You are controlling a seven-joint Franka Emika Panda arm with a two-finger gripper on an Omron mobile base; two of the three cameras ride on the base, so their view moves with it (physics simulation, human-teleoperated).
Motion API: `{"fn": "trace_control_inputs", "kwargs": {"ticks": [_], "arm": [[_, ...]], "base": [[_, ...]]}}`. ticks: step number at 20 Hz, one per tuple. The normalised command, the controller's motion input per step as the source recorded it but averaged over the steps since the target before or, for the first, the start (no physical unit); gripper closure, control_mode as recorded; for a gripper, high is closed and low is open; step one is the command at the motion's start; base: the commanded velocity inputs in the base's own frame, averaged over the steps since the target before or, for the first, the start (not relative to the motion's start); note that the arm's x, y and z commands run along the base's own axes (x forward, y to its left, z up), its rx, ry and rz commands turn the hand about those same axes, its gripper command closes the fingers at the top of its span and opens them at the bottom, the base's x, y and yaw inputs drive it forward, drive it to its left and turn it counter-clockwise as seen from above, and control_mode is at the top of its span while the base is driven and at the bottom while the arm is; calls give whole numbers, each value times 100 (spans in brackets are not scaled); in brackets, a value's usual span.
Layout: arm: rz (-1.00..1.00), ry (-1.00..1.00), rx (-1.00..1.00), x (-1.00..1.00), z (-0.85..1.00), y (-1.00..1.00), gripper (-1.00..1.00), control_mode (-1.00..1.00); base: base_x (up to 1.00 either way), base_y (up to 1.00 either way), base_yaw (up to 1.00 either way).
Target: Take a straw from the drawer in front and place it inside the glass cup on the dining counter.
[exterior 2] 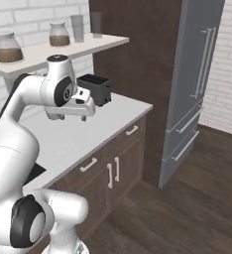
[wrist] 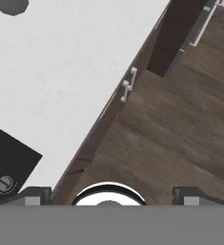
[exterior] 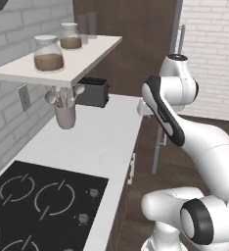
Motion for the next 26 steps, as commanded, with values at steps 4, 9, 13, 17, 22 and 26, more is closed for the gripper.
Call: {"fn": "trace_control_inputs", "kwargs": {"ticks": [4,9,13,17,22,26], "arm": [[0,0,0,0,0,0,-100,100],[0,0,0,0,0,0,-100,100],[0,0,0,0,0,0,-100,100],[0,0,2,8,-10,9,-100,-100],[0,-1,16,21,-48,-4,-100,-100],[10,-19,38,-13,-93,-87,-100,-100]], "base": [[32,19,-9],[28,34,-6],[33,42,-4],[20,34,-2],[0,0,0],[0,0,0]]}}
